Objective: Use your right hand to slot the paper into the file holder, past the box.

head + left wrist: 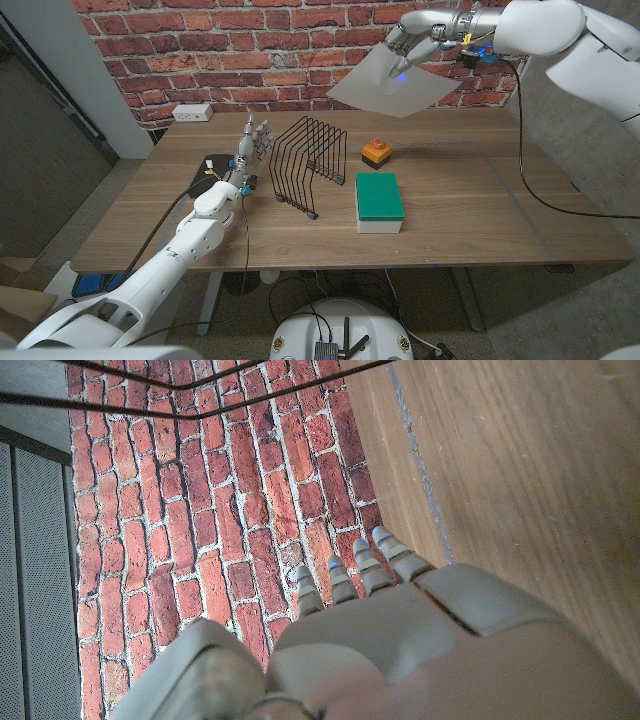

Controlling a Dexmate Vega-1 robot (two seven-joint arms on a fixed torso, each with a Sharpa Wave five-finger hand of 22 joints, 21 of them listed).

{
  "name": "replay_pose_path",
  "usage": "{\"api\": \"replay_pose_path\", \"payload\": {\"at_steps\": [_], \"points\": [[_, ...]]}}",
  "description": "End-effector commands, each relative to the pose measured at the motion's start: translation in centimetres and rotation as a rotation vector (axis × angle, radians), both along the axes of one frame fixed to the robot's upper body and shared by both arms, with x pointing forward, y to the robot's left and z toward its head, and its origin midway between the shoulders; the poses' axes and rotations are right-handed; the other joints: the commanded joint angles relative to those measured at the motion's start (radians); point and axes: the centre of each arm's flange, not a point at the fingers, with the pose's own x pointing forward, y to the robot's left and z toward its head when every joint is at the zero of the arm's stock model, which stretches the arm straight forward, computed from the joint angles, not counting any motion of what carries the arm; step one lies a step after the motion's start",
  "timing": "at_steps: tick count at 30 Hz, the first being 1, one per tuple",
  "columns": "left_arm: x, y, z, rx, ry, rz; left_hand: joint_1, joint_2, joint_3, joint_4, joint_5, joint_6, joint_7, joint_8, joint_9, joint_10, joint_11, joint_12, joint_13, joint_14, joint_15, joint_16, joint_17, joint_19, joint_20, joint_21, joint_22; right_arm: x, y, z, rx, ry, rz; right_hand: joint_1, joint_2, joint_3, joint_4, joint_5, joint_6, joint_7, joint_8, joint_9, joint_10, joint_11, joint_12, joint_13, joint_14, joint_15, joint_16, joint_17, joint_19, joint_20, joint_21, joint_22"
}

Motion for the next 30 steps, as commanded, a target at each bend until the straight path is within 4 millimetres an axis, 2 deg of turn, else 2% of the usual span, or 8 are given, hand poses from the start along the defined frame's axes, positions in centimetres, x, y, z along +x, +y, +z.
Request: {"api": "replay_pose_path", "payload": {"at_steps": [1, 16, 30], "points": [[0.0, 0.0, 0.0, 0.0, 0.0, 0.0, -0.001, 0.009, 0.001, 0.007, 0.002, 0.001, -0.009, 0.006, 0.005, -0.001, -0.005, 0.008, 0.006, 0.009, 0.0, 0.006, 0.003, 0.006, -0.002, 0.008, 0.006, 0.1, 1.8, 0.9, -0.084, -0.017, 0.031, 0.007, -0.009, -0.008, 0.001, 0.002, 0.002, -0.003, 0.001, 0.004, 0.004, 0.008, -0.004, 0.002, -0.009, -0.068, -0.001, 0.006, -0.008, -0.059, 0.005, 0.002], [0.0, 0.0, 0.0, 0.0, 0.001, 0.0, -0.001, 0.009, 0.001, 0.007, 0.002, 0.0, -0.009, 0.006, 0.005, -0.002, -0.007, 0.007, 0.006, 0.009, 0.001, 0.006, 0.003, 0.006, -0.002, 0.008, 0.006, -0.6, 3.6, 2.3, -0.168, -0.046, 0.061, 0.012, -0.007, -0.015, 0.004, 0.003, 0.0, -0.005, 0.001, 0.004, 0.001, 0.007, -0.011, 0.001, -0.017, -0.068, -0.004, 0.015, -0.024, -0.059, 0.013, 0.003], [0.0, 0.0, 0.0, 0.0, 0.001, 0.0, -0.001, 0.009, 0.001, 0.007, 0.002, 0.0, -0.009, 0.006, 0.005, -0.002, -0.007, 0.007, 0.006, 0.009, 0.002, 0.006, 0.003, 0.007, -0.002, 0.008, 0.006, -1.7, 6.6, 3.5, -0.302, -0.042, 0.09, 0.017, -0.003, -0.022, 0.007, 0.003, 0.001, -0.009, 0.002, 0.004, 0.0, 0.006, -0.016, 0.002, -0.028, -0.068, -0.008, 0.024, -0.04, -0.058, 0.022, 0.003]]}}
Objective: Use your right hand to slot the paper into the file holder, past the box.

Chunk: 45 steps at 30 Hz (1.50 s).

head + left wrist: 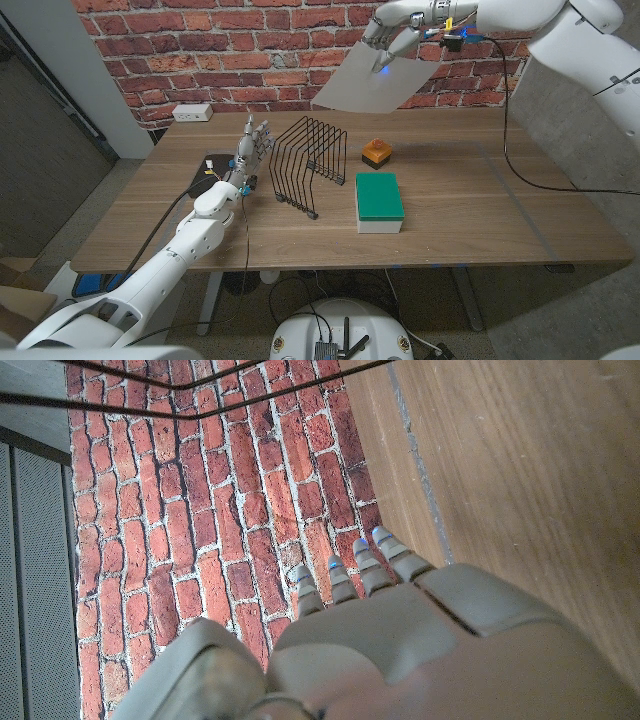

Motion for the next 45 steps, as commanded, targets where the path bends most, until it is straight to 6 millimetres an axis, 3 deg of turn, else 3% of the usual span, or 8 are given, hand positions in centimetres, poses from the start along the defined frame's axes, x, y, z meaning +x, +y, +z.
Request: {"api": "replay_pose_path", "payload": {"at_steps": [1, 14, 45], "points": [[0.0, 0.0, 0.0, 0.0, 0.0, 0.0, -0.001, 0.009, 0.001, 0.007, 0.002, 0.0, -0.009, 0.006, 0.005, -0.003, -0.008, 0.007, 0.006, 0.009, 0.002, 0.006, 0.003, 0.007, -0.002, 0.008, 0.006, -1.0, 2.7, 1.1, -0.119, -0.003, 0.018, 0.011, 0.004, -0.004, 0.001, 0.003, 0.001, -0.01, 0.002, 0.004, 0.0, 0.005, 0.0, 0.002, -0.008, -0.076, -0.001, 0.006, -0.011, -0.067, 0.007, 0.004], [0.0, 0.0, 0.0, 0.0, -0.001, 0.0, -0.001, 0.009, 0.001, 0.007, 0.002, 0.0, -0.009, 0.006, 0.005, -0.002, -0.006, 0.007, 0.006, 0.01, 0.001, 0.007, 0.003, 0.007, -0.001, 0.008, 0.006, -1.1, 5.4, 2.3, -0.223, 0.008, 0.028, 0.014, 0.01, -0.01, 0.003, 0.004, 0.004, -0.013, 0.003, 0.003, 0.007, 0.006, 0.001, 0.008, -0.016, -0.076, -0.003, 0.016, -0.021, -0.067, 0.018, 0.003], [0.0, 0.1, 0.0, 0.0, 0.0, 0.0, -0.001, 0.009, 0.001, 0.007, 0.002, 0.0, -0.009, 0.006, 0.005, -0.002, -0.009, 0.007, 0.006, 0.009, 0.0, 0.006, 0.003, 0.006, -0.002, 0.008, 0.006, 0.3, 8.9, 4.3, -0.395, 0.064, 0.075, 0.023, 0.02, -0.023, 0.004, 0.006, 0.004, -0.011, 0.005, 0.003, 0.013, 0.006, -0.003, 0.012, -0.029, -0.076, -0.007, 0.036, -0.043, -0.068, 0.041, 0.001]]}}
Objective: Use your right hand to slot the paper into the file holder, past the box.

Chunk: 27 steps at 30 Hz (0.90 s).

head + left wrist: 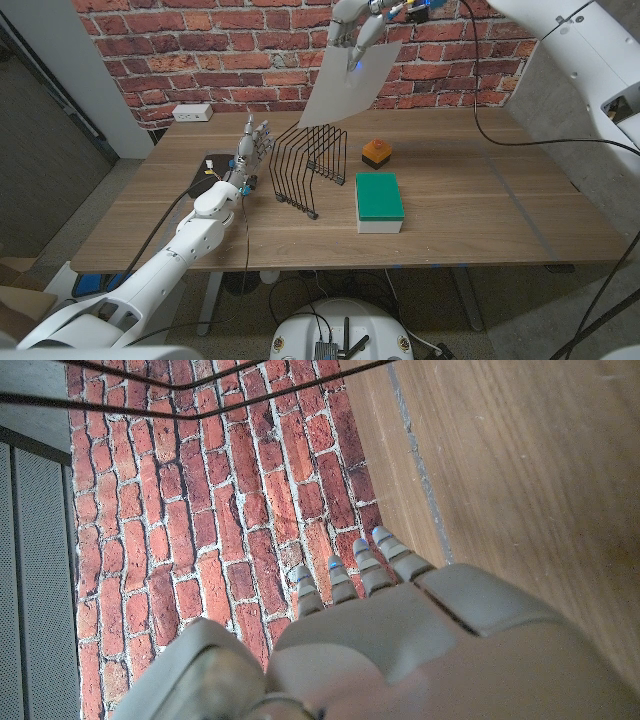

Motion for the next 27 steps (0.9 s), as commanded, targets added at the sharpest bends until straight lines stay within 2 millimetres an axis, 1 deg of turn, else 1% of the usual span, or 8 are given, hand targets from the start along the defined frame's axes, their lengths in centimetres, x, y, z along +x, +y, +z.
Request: {"api": "replay_pose_path", "payload": {"at_steps": [1, 13, 15, 20, 27], "points": [[0.0, 0.1, -0.1, 0.0, 0.0, 0.001, -0.001, 0.009, 0.001, 0.007, 0.002, 0.0, -0.009, 0.006, 0.005, -0.001, -0.009, 0.007, 0.006, 0.009, 0.0, 0.006, 0.003, 0.006, -0.002, 0.008, 0.006, 0.1, 1.6, 0.5, -0.072, 0.017, 0.027, 0.007, 0.003, -0.004, 0.001, 0.007, 0.006, -0.002, 0.006, 0.003, 0.009, 0.003, -0.003, 0.005, -0.007, -0.086, -0.001, 0.004, -0.006, -0.08, 0.008, 0.001], [0.0, 0.0, 0.0, 0.0, 0.0, 0.0, -0.001, 0.009, 0.001, 0.007, 0.002, 0.0, -0.009, 0.006, 0.005, 0.0, -0.007, 0.008, 0.006, 0.009, 0.001, 0.006, 0.003, 0.006, -0.001, 0.008, 0.006, -0.1, 3.2, 0.4, -0.122, 0.031, 0.043, 0.008, 0.005, -0.007, 0.002, 0.007, 0.006, -0.001, 0.006, 0.003, 0.011, 0.003, -0.004, 0.006, -0.009, -0.086, -0.002, 0.008, -0.008, -0.08, 0.016, 0.0], [0.0, 0.0, 0.0, 0.0, 0.0, 0.0, -0.001, 0.009, 0.001, 0.007, 0.002, 0.0, -0.009, 0.006, 0.005, -0.001, -0.003, 0.008, 0.006, 0.009, 0.0, 0.006, 0.003, 0.006, -0.002, 0.008, 0.006, -0.1, 3.5, 0.4, -0.13, 0.036, 0.049, 0.008, 0.005, -0.009, 0.002, 0.008, 0.006, -0.001, 0.007, 0.003, 0.011, 0.003, -0.004, 0.006, -0.009, -0.086, -0.002, 0.01, -0.009, -0.08, 0.018, 0.0], [0.0, 0.1, 0.0, 0.0, 0.0, 0.001, -0.001, 0.009, 0.001, 0.007, 0.002, 0.0, -0.009, 0.006, 0.005, -0.003, -0.007, 0.007, 0.006, 0.009, 0.001, 0.006, 0.003, 0.007, -0.002, 0.008, 0.006, -0.2, 4.5, 0.3, -0.145, 0.039, 0.056, 0.009, 0.006, -0.011, 0.002, 0.008, 0.005, -0.002, 0.007, 0.003, 0.012, 0.004, -0.004, 0.008, -0.012, -0.086, -0.004, 0.011, -0.01, -0.08, 0.023, -0.001], [0.0, 0.1, 0.0, 0.0, 0.0, 0.001, -0.001, 0.009, 0.001, 0.007, 0.002, 0.0, -0.009, 0.006, 0.005, -0.003, -0.007, 0.007, 0.006, 0.009, 0.0, 0.006, 0.003, 0.006, -0.002, 0.008, 0.006, -0.4, 5.4, 0.2, -0.164, 0.04, 0.057, 0.009, 0.007, -0.014, 0.002, 0.009, 0.004, 0.001, 0.007, 0.002, 0.012, 0.004, -0.006, 0.008, -0.012, -0.086, -0.005, 0.014, -0.013, -0.08, 0.029, -0.002]]}}
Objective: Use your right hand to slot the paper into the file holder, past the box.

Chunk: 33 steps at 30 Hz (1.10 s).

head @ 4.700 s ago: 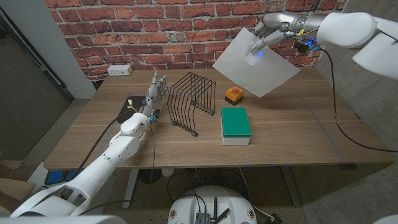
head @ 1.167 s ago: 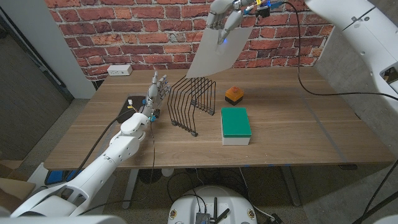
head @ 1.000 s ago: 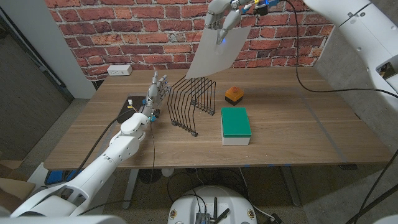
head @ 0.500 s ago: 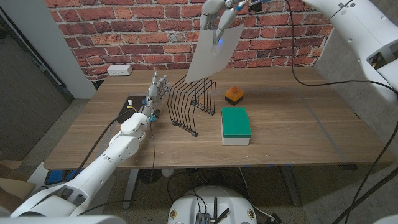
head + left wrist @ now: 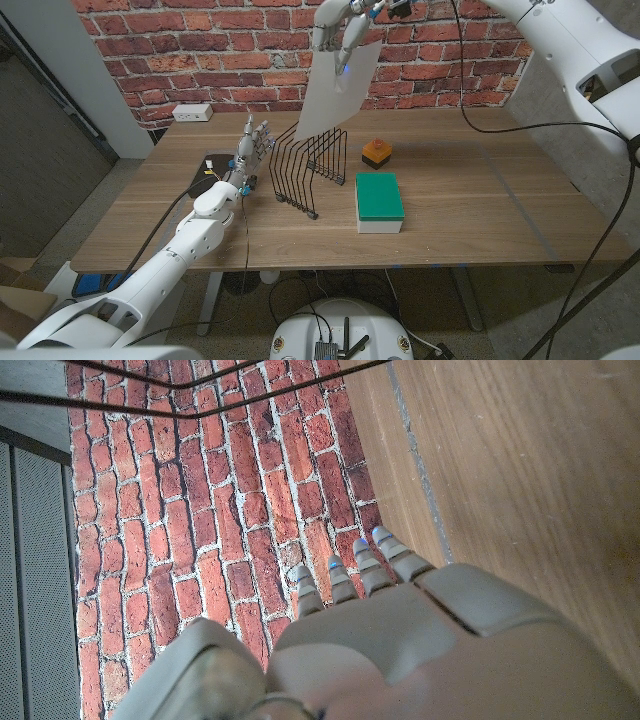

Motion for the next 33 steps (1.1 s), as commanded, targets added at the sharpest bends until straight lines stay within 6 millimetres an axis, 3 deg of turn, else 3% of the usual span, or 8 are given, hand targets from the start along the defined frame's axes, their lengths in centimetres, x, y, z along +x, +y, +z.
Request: {"api": "replay_pose_path", "payload": {"at_steps": [1, 33], "points": [[0.0, 0.0, 0.0, 0.0, 0.0, 0.0, -0.001, 0.009, 0.001, 0.007, 0.002, 0.0, -0.009, 0.006, 0.005, -0.003, -0.007, 0.007, 0.006, 0.009, -0.001, 0.006, 0.003, 0.006, -0.002, 0.008, 0.006, -0.3, 1.7, -0.2, -0.039, 0.008, 0.009, 0.005, 0.003, -0.006, 0.002, 0.009, 0.004, 0.001, 0.007, 0.002, 0.006, -0.001, -0.006, 0.003, -0.006, -0.087, -0.002, 0.004, -0.008, -0.081, 0.012, 0.0], [0.0, 0.0, 0.0, 0.0, 0.0, 0.0, -0.001, 0.009, 0.001, 0.007, 0.002, 0.001, -0.009, 0.006, 0.005, -0.001, -0.008, 0.007, 0.006, 0.009, 0.001, 0.006, 0.003, 0.007, -0.002, 0.008, 0.006, -0.4, 3.2, -1.2, -0.065, 0.066, 0.005, 0.002, 0.01, -0.018, 0.005, 0.011, 0.003, 0.002, 0.008, 0.002, 0.007, -0.001, -0.01, 0.007, -0.005, -0.087, -0.006, 0.013, -0.015, -0.08, 0.038, -0.005]]}}
